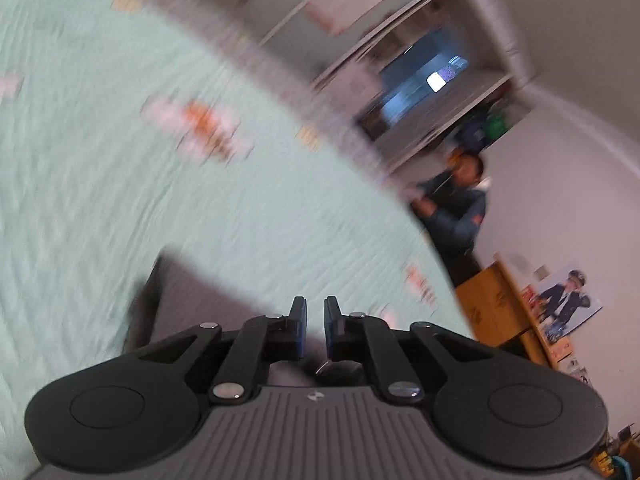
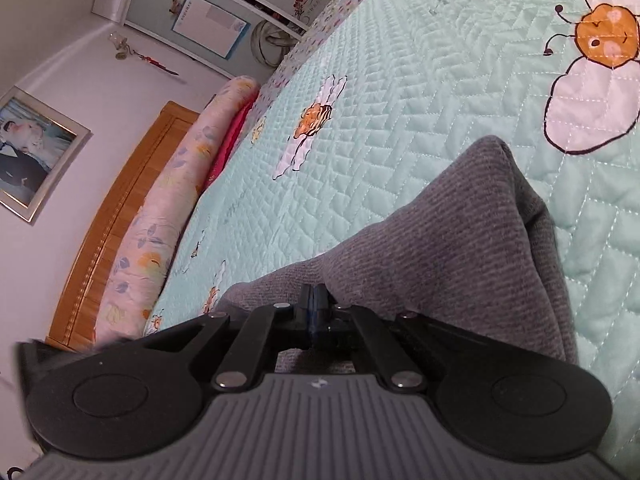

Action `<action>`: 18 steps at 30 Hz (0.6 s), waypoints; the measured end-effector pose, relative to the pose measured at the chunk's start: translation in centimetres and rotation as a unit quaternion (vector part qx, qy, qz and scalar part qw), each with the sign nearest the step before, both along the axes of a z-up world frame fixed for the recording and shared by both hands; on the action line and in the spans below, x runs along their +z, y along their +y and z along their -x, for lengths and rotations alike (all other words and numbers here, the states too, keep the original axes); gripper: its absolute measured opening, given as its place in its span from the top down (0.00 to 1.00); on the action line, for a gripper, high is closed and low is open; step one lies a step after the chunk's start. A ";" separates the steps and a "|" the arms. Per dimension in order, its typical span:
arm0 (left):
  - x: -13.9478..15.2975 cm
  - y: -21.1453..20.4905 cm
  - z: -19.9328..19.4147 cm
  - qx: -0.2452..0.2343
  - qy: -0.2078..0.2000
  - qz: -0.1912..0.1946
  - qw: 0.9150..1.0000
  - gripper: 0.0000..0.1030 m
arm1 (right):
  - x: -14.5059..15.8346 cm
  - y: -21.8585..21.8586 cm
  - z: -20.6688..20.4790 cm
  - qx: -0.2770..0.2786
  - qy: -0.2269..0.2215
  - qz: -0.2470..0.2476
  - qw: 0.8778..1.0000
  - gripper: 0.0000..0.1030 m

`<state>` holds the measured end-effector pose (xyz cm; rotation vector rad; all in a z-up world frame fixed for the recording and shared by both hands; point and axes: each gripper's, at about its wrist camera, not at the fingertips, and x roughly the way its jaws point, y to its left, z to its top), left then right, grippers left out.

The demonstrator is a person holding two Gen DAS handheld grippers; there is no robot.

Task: Fold clothes
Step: 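Press the folded sweater edge flat with the closed right gripper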

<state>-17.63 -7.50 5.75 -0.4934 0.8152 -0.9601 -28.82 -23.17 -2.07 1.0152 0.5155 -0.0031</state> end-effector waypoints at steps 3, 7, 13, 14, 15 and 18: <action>-1.8 -0.9 -1.7 0.022 0.010 -0.047 0.999 0.87 | 0.1 0.3 0.3 0.000 -0.003 0.009 1.000 1.00; -6.9 0.3 -3.3 0.064 0.060 -0.053 0.995 0.96 | 0.0 0.5 -0.1 0.001 -0.003 0.018 1.000 1.00; -5.1 -1.1 -2.0 0.061 -0.007 -0.113 0.992 0.96 | -0.2 0.7 -0.1 0.001 -0.006 0.021 1.000 1.00; -5.1 -0.8 -2.1 0.070 0.011 -0.105 0.992 0.96 | -0.2 0.7 -0.1 0.001 -0.007 0.022 1.000 1.00; -4.5 -0.6 -1.9 0.080 0.019 -0.106 0.991 0.97 | -0.1 0.8 -0.1 0.001 -0.008 0.023 1.000 1.00; -1.1 -1.2 0.1 0.071 -0.030 -0.100 0.992 0.95 | -0.2 0.6 -0.2 0.000 -0.011 0.017 1.000 1.00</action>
